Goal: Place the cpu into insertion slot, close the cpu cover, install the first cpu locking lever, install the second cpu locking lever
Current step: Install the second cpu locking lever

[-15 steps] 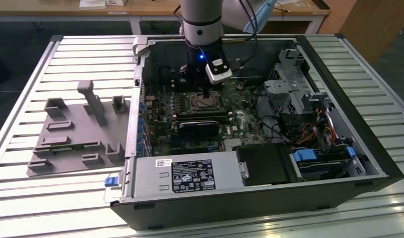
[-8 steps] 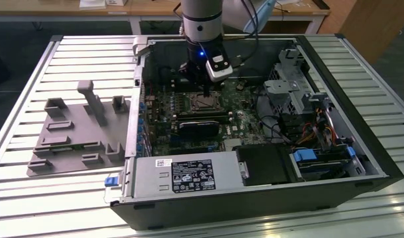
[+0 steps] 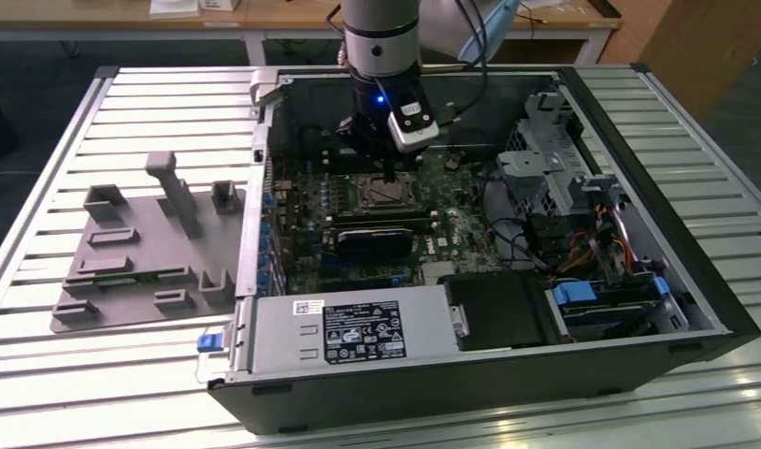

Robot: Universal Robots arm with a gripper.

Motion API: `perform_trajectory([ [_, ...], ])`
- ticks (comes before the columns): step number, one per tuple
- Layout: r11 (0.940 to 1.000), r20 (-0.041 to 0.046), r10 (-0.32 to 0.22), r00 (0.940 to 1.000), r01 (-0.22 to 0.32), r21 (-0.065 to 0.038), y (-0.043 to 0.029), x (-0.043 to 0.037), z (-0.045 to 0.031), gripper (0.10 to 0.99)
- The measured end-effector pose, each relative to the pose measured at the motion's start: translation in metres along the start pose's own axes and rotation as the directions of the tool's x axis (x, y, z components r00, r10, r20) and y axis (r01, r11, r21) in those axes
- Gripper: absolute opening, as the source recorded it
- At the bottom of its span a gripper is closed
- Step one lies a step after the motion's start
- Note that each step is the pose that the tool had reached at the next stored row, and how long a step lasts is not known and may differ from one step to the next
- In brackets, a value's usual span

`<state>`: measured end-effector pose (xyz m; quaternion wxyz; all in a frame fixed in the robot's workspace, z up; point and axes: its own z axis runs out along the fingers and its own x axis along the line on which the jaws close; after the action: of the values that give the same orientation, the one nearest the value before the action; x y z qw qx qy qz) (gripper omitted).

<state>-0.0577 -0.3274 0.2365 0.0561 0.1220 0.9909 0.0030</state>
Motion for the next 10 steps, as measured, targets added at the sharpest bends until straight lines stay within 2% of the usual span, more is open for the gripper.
perform_trajectory([
  [10, 1.0, 0.0003, 0.0, 1.0, 0.0, 0.001, -0.0062, -0.0016, 0.0, 0.102],
])
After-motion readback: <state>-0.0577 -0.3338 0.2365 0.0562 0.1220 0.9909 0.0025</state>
